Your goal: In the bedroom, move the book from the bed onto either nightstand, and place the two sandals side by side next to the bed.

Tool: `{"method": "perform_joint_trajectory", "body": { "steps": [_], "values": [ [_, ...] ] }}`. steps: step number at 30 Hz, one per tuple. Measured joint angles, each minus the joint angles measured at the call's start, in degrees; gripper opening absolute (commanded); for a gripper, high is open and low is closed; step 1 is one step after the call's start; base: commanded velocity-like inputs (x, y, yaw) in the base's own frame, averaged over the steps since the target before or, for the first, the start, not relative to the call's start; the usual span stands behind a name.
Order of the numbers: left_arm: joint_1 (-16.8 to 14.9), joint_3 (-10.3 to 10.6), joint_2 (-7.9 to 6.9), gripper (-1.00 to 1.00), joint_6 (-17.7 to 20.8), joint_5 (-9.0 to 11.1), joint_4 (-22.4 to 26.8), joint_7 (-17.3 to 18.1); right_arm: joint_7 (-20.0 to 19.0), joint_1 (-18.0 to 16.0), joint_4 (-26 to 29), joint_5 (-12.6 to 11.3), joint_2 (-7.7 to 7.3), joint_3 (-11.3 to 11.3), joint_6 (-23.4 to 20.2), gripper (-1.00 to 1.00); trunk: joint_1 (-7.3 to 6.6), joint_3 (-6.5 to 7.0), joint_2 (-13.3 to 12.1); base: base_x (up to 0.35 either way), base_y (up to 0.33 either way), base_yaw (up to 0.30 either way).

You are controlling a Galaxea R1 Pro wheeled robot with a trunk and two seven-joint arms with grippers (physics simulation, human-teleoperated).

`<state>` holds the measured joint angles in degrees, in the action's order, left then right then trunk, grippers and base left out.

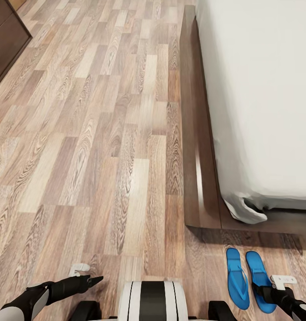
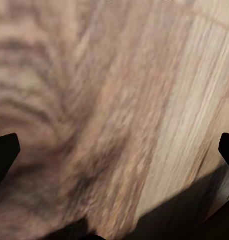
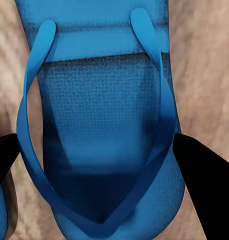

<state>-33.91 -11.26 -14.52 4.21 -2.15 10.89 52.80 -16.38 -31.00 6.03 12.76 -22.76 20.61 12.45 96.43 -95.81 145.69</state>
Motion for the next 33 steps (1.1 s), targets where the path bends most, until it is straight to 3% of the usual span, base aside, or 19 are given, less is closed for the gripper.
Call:
{"method": "perform_joint_trajectory", "body": {
  "steps": [4,12,15,30,31,33],
  "values": [
    [0.01,0.01,0.0,1.0,0.01,0.0,0.02,0.0,-0.03,-0.05,0.04,-0.05,0.0,0.34,0.14,-1.0,0.09,-0.87,0.06,0.0,0.0,0.0],
    [0.01,0.0,0.08,1.0,0.01,0.01,0.01,0.0,-0.05,-0.05,0.04,-0.02,-0.01,0.36,0.15,-1.0,0.09,-0.88,0.06,0.0,0.0,0.0],
    [0.02,0.02,0.06,1.0,0.01,0.01,0.03,0.01,-1.66,-0.07,0.59,-0.03,-0.38,0.78,0.2,-1.0,0.14,-1.54,0.1,0.0,0.0,0.0],
    [0.02,0.0,0.07,1.0,0.01,0.02,0.04,0.01,-1.46,-0.07,0.61,-0.03,-0.31,0.76,0.2,-1.0,0.14,-1.55,0.1,0.0,0.0,0.0],
    [0.02,-0.01,0.07,1.0,0.01,0.02,0.05,0.01,-1.46,-0.07,0.61,-0.03,-0.31,0.76,0.21,1.0,0.14,-1.55,0.1,0.0,0.0,0.0],
    [0.0,0.0,0.09,1.0,0.01,0.0,0.02,0.0,0.0,0.0,0.0,0.0,0.0,0.02,0.01,1.0,0.18,-1.55,0.09,0.0,0.0,0.0]
  ]
}}
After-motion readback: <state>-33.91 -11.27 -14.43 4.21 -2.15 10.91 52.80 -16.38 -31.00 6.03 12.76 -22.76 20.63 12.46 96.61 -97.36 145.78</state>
